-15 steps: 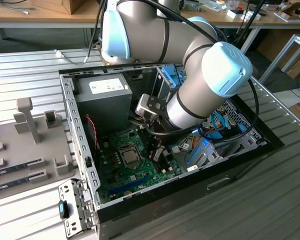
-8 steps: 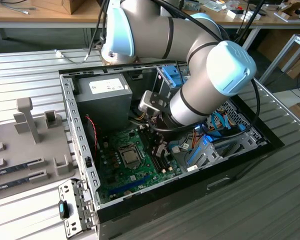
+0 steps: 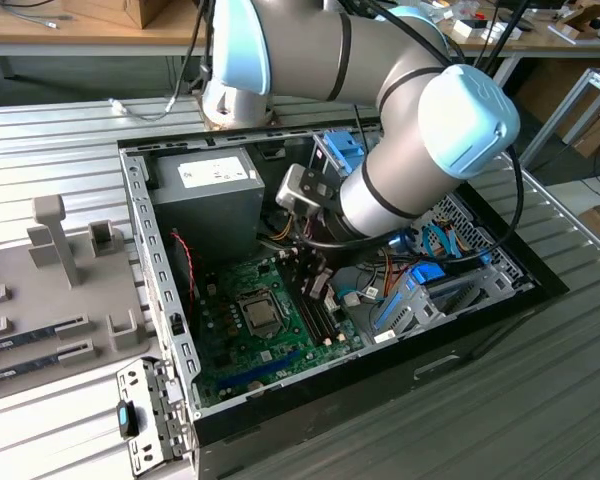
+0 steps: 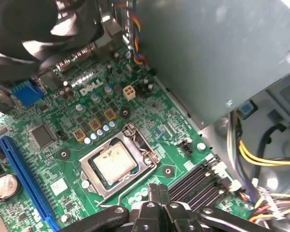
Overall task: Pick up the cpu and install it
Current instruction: 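Install the second cpu locking lever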
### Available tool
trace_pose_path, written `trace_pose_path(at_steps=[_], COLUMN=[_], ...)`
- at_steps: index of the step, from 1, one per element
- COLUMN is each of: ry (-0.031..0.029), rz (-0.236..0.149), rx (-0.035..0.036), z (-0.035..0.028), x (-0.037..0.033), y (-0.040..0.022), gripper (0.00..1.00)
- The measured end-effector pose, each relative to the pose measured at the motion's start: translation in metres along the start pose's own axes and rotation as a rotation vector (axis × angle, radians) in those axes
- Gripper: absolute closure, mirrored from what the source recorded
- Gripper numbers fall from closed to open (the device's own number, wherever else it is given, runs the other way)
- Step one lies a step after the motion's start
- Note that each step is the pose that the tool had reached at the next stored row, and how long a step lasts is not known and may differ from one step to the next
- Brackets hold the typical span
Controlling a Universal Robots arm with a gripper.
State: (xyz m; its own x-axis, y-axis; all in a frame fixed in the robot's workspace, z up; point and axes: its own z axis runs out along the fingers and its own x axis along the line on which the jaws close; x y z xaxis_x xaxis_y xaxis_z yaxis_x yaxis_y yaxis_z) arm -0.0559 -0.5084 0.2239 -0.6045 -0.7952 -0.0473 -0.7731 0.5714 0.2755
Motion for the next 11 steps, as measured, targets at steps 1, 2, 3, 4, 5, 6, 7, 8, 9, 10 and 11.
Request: trace_pose_path(at_steps=[1, 2, 3, 4, 5, 6, 7, 8, 9, 10, 11], ry=[-0.0005, -0.0006, -0.0007, -0.0007, -0.0008, -0.0008, -0.0007, -0.0007, -0.0007, -0.0007, -0.0007], rz=[0.0, 0.0, 0.0, 0.0, 0.0, 0.0, 0.0, 0.0, 0.0, 0.0, 0.0], rx=[-0.0004, -0.0005, -0.0005, -0.0006, -0.0006, -0.0006, -0.0005, -0.0005, -0.0006, -0.0006, -0.0005], z=[-0.0039, -0.0104, -0.0128, -0.0132, -0.0131, -0.0132, -0.0133, -0.0133, -0.0133, -0.0133, -0.0133], x=[-0.0002, -0.0005, -0.0006, -0.0006, -0.0006, -0.0007, -0.0006, -0.0006, -0.0006, -0.0006, -0.0006], y=[0.0012, 0.003, 0.0037, 0.0038, 0.0038, 0.0038, 0.0038, 0.0038, 0.0038, 0.0038, 0.0038], gripper=[0.89, 0.89, 0.89, 0.89, 0.89, 0.89, 0.89, 0.89, 0.89, 0.89, 0.89])
